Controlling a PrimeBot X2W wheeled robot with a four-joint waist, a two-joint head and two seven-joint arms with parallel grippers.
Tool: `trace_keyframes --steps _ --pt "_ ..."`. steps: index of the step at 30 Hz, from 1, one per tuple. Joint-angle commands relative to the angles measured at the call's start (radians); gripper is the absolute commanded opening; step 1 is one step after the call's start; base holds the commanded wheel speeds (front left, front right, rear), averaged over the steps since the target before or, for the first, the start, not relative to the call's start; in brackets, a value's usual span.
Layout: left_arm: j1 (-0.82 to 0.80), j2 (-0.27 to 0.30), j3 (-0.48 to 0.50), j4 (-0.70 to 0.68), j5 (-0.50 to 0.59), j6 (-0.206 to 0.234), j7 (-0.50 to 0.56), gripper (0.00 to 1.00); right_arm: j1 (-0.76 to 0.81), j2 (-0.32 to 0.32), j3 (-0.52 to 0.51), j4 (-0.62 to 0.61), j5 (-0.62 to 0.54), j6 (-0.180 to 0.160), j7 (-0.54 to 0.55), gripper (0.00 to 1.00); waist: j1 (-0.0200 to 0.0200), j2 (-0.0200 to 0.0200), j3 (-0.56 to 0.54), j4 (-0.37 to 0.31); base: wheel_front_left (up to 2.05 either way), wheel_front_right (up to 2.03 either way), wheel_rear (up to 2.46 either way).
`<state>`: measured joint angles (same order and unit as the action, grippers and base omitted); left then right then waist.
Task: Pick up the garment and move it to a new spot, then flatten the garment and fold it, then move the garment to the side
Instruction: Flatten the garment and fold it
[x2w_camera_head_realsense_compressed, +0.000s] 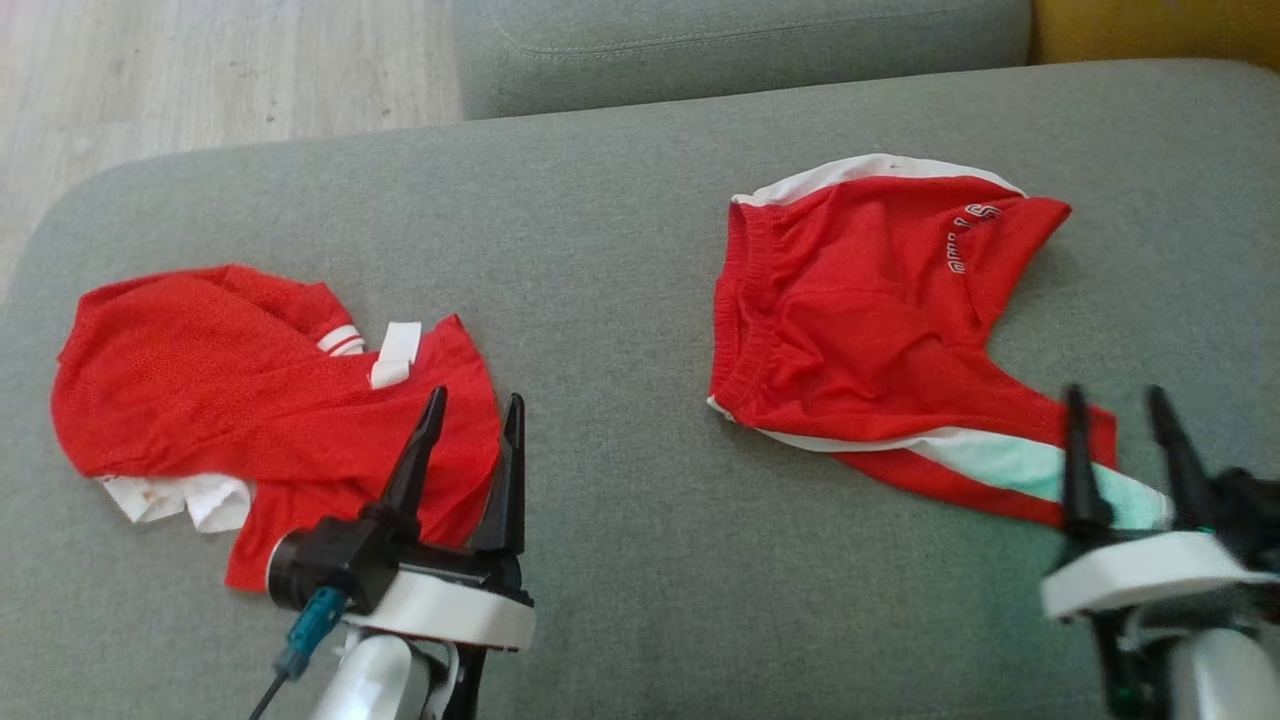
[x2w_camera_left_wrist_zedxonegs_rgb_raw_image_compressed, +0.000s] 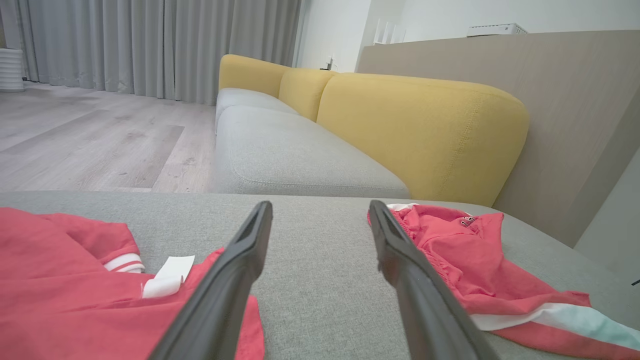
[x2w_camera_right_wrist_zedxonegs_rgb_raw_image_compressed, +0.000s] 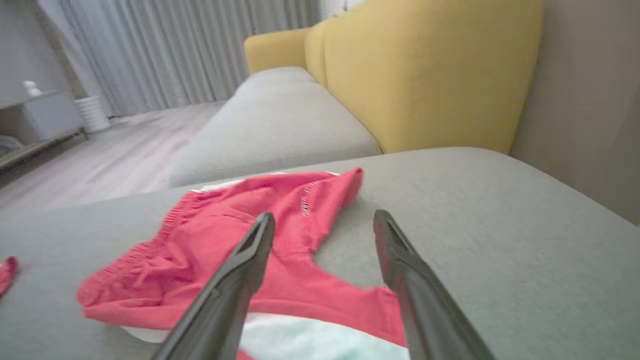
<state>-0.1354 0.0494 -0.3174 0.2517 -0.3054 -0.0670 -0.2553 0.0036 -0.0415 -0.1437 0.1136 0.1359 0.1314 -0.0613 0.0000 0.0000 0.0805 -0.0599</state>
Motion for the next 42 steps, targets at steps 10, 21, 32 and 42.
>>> trace_keyframes --steps 10,21,32,42 --pt "-0.027 0.001 0.029 -0.027 0.008 -0.004 -0.006 1.00 -0.063 -0.009 0.262 0.008 -0.014 -0.001 -0.061 1.00 0.0000 0.0000 0.008 0.054 0.00 0.00 0.00" --pt "-0.069 0.001 0.018 -0.030 -0.008 -0.002 -0.006 1.00 -0.191 -0.009 0.426 0.174 -0.115 -0.001 0.014 1.00 0.0000 0.0000 0.080 0.152 0.00 0.00 0.00" --pt "-0.094 0.001 0.000 -0.026 -0.019 -0.002 -0.006 1.00 -0.309 -0.009 0.359 0.389 -0.172 -0.001 0.040 1.00 0.0000 0.0000 0.121 0.228 0.00 0.00 0.00" --pt "-0.096 0.001 0.004 -0.026 -0.019 0.003 -0.006 1.00 -0.367 -0.009 0.394 0.467 -0.069 -0.001 -0.022 0.00 0.0000 0.0000 0.122 0.226 0.00 0.00 0.00"
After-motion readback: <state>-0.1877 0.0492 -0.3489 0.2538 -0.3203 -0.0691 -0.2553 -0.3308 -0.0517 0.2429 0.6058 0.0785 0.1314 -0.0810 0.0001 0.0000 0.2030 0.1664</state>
